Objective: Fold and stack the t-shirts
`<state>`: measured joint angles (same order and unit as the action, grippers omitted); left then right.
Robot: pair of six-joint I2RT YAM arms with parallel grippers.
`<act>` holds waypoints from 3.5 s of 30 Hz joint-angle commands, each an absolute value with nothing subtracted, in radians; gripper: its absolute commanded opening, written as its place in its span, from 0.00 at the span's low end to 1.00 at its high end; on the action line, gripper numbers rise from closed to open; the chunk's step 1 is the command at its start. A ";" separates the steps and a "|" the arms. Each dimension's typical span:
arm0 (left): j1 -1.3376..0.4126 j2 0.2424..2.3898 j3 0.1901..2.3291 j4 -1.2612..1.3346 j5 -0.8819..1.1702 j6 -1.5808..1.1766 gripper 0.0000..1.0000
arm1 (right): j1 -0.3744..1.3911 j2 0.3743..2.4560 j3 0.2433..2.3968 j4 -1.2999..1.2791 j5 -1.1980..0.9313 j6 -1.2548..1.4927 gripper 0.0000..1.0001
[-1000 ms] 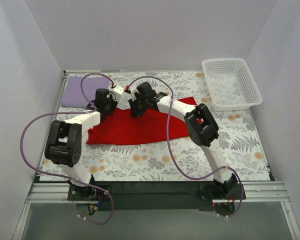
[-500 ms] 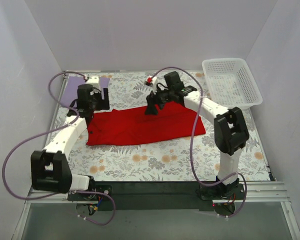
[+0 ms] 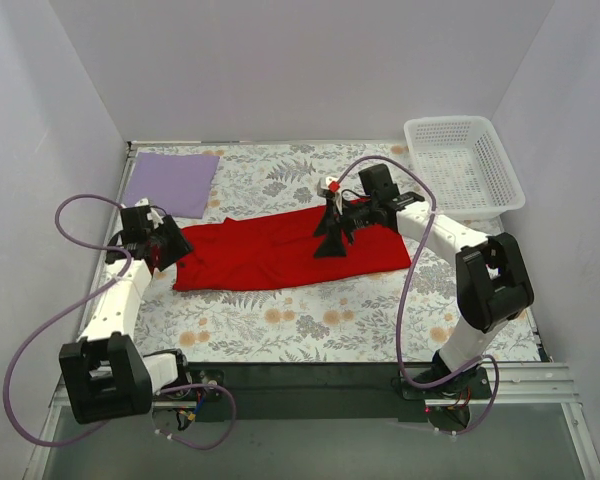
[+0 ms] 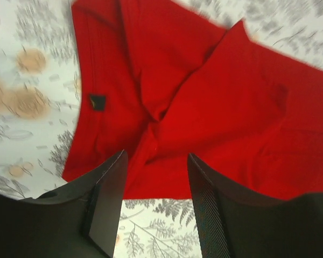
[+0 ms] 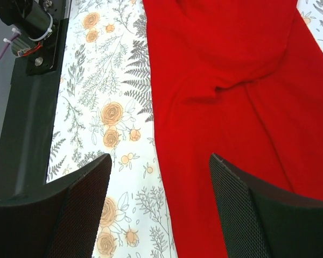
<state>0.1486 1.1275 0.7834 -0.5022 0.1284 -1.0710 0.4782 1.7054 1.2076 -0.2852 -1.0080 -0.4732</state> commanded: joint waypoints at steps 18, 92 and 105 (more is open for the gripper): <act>0.155 1.321 0.914 -0.802 -0.028 -1.246 0.44 | 0.328 1.661 1.183 -0.209 -1.164 -0.417 0.80; 0.101 1.440 0.986 -0.828 0.104 -0.996 0.00 | 0.031 1.623 0.988 -0.380 -0.324 -0.471 0.65; 0.101 1.433 0.977 -0.824 0.103 -0.996 0.00 | 0.015 1.710 1.002 -0.428 -0.388 -0.483 0.51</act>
